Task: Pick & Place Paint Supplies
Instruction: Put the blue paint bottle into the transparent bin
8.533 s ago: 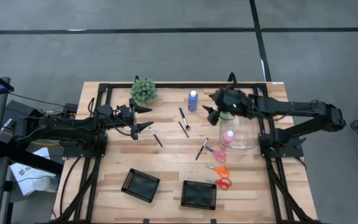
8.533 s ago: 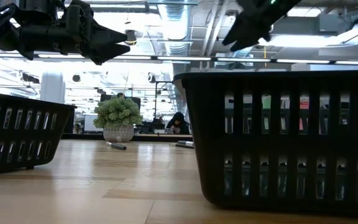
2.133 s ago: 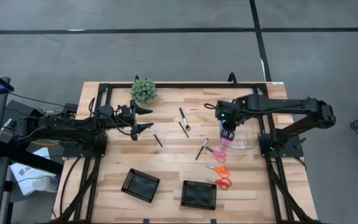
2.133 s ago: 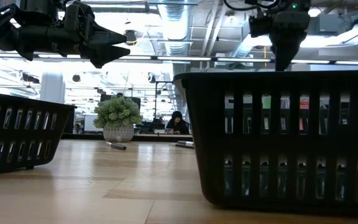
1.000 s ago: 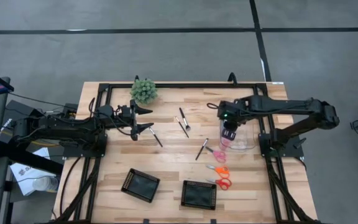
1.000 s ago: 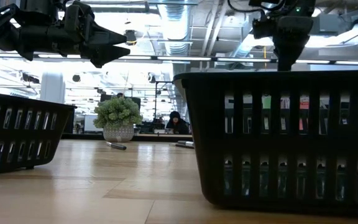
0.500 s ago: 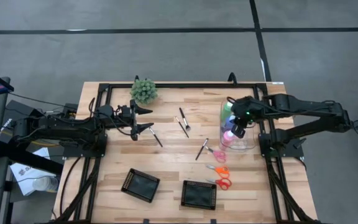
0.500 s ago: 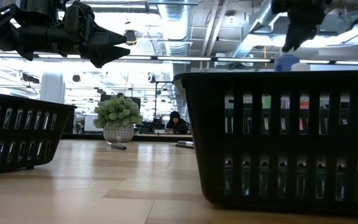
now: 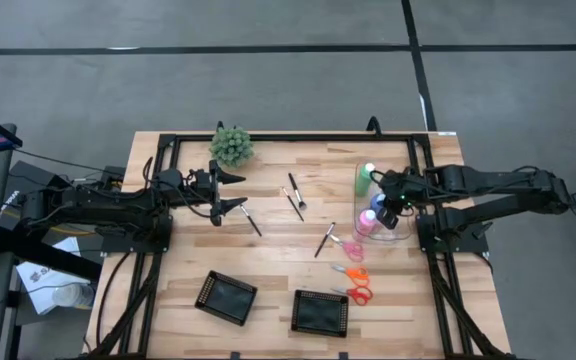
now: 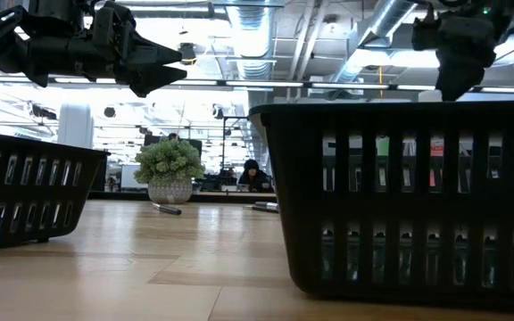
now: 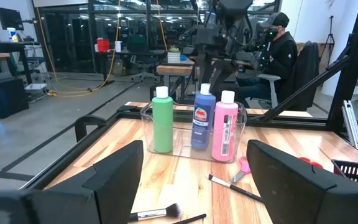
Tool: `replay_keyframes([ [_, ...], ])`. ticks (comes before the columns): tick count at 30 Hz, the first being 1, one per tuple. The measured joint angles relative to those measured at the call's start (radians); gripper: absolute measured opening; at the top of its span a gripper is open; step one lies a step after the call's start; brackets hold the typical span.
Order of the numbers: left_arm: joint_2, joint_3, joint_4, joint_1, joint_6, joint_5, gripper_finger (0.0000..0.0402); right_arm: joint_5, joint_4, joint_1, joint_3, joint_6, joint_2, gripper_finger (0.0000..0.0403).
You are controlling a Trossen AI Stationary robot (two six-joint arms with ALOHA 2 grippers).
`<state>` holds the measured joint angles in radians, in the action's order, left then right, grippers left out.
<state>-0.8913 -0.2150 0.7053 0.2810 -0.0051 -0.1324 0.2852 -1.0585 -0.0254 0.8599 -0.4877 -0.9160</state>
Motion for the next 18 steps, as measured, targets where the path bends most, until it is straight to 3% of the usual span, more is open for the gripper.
replay_keyframes([
  [18,0.0,0.0,0.001,0.0,0.0,0.0,0.028,-0.026,-0.003,-0.003,-0.005,-0.01,0.0,0.01],
])
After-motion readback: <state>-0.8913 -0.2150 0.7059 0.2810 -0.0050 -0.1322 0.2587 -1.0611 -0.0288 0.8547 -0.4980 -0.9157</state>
